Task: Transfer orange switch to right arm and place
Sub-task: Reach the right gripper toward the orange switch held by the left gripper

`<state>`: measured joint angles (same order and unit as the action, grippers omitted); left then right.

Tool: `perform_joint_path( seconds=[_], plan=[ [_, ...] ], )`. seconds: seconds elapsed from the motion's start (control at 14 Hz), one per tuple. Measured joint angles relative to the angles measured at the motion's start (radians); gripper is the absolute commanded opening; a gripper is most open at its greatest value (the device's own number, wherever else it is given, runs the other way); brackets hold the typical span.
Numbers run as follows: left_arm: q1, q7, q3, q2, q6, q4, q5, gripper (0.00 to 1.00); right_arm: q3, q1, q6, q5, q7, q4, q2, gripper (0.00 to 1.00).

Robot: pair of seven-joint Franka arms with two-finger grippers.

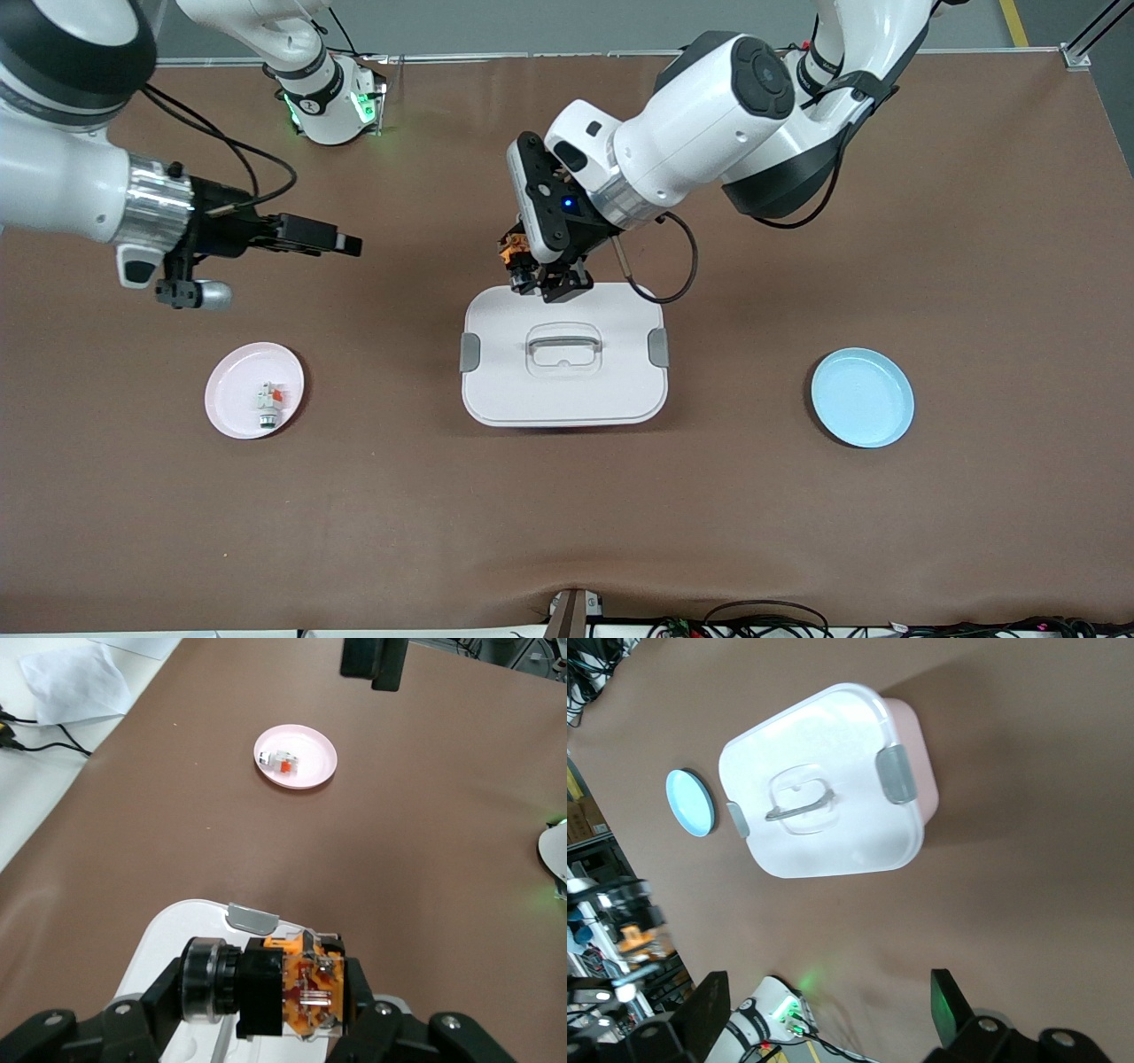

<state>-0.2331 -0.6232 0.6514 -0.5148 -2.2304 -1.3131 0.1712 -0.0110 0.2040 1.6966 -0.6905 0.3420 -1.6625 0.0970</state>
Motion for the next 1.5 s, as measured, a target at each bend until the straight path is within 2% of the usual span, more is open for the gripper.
perform_joint_path(
  seconds=[0.71,1.5],
  plan=[
    [-0.024,0.000,-0.001,-0.039,-0.004,0.000,0.000,0.00,0.001,0.167,0.235,-0.033,0.160,0.012,0.062,1.00],
    [-0.028,0.000,-0.002,-0.039,-0.005,0.000,-0.023,0.00,0.000,0.301,0.372,-0.029,0.264,0.029,0.105,1.00]
  ],
)
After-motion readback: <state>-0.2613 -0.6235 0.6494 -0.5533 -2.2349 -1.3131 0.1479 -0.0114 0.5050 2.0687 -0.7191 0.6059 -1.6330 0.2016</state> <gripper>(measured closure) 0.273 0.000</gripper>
